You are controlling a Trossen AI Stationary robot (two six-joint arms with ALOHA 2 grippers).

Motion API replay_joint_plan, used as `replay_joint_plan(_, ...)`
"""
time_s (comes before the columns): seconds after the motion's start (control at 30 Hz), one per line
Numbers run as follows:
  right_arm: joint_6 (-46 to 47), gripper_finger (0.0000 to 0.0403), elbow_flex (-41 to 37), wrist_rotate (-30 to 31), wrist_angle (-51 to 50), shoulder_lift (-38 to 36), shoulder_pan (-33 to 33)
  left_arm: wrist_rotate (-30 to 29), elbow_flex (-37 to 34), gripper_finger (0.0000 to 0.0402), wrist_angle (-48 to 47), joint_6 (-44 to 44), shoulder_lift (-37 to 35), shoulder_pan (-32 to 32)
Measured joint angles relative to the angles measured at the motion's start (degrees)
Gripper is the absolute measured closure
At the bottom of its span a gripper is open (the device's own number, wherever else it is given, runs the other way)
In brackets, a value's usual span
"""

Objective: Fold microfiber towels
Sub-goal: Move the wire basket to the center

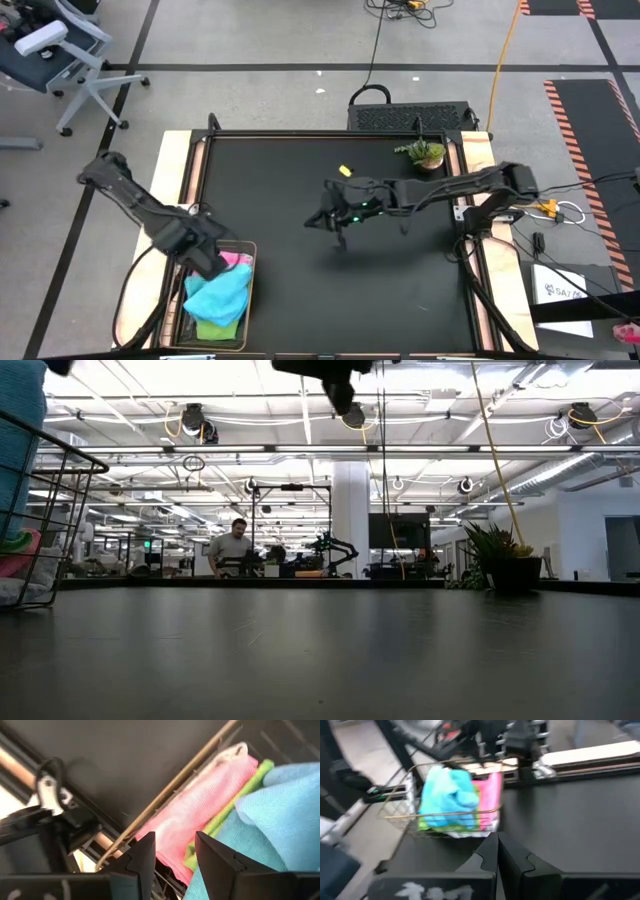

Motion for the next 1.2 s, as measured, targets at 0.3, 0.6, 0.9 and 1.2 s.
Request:
replay_joint_plan(0.3,4.66,0.0403,-11.77,8.16,2.72,-11.01,0.02,-2.59,-8.08,0.0261,3.66,11.12,-0.03,10.02)
replay_joint_plan(0.6,11.12,0.0403,-24.18,12.25,8.32,-20.24,0.47,-4.74,-11.1,0.0261,9.76,16.37,0.11,19.04)
replay_joint_plan(0.9,13.6,0.0403,-28.14,16.31,8.95,-23.8,0.57,-4.55,-6.04,0.0261,11.25,15.48,0.08,15.84)
replay_joint_plan(1.2,13.6,0.0403,-28.18,16.37,8.8,-23.83,0.15,-7.35,0.09,0.0261,5.12,10.94,0.09,11.53)
